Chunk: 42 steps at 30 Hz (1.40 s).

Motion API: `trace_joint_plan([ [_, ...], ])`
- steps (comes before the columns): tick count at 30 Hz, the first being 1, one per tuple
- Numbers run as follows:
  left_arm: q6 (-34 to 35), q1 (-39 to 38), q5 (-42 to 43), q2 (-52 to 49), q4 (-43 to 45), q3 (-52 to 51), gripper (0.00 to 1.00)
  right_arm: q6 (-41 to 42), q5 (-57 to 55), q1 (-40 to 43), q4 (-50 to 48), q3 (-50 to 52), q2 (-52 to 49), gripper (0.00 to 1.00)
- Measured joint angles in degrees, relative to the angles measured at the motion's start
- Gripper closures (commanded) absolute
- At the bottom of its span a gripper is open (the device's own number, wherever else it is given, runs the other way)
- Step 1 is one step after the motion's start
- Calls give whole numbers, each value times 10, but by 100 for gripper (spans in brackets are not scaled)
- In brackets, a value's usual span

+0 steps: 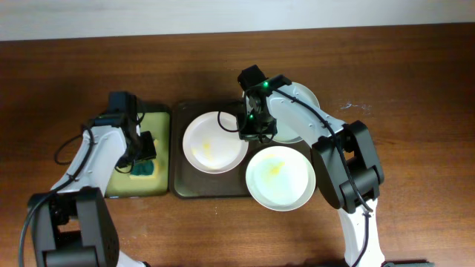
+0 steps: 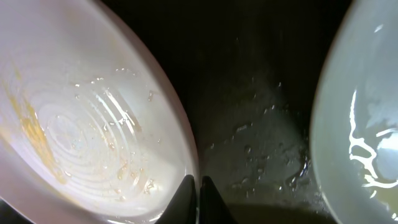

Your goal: Clean dirty plates on tray and stack at the side

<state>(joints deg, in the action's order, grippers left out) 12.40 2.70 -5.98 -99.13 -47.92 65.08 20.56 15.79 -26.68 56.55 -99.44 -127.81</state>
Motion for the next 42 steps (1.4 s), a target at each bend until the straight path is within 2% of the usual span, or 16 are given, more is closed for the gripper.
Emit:
trace_joint_plan([
  [3,-43,0,39,-2,62,-45,49,0,0,0,0,0,0,96],
  [5,-53,0,47,-2,74,-46,56,0,0,0,0,0,0,96],
  [6,-57,0,51,-2,77,-46,54,0,0,0,0,0,0,96],
  [8,-60,0,54,-2,80,-46,44,-1,0,0,0,0,0,96],
  [11,-66,0,43,-2,96,-67,43,0,0,0,0,0,0,96],
  [12,-66,0,40,-2,100,-72,52,0,0,0,0,0,0,96],
  [14,-68,0,38,-2,107,-74,78,0,0,0,0,0,0,96],
  [15,-70,0,38,-2,108,-74,85,0,0,0,0,0,0,96],
  [16,-69,0,37,-2,109,-74,100,0,0,0,0,0,0,96],
  [22,-71,0,36,13,130,-71,100,-14,0,0,0,0,0,96],
  [25,-68,0,26,148,150,-57,100,-15,0,0,0,0,0,96],
  [27,-55,0,-22,274,162,-52,100,-15,0,0,0,0,0,96],
  [29,-50,0,-60,326,179,-44,100,-16,0,0,0,0,0,96],
  [33,-48,0,-83,292,225,-44,100,-16,0,0,-2,0,0,96],
  [36,-50,0,-82,259,225,-44,100,-16,0,0,-4,0,0,96],
  [42,-56,0,-82,258,225,-44,100,-16,0,0,-4,0,0,96],
])
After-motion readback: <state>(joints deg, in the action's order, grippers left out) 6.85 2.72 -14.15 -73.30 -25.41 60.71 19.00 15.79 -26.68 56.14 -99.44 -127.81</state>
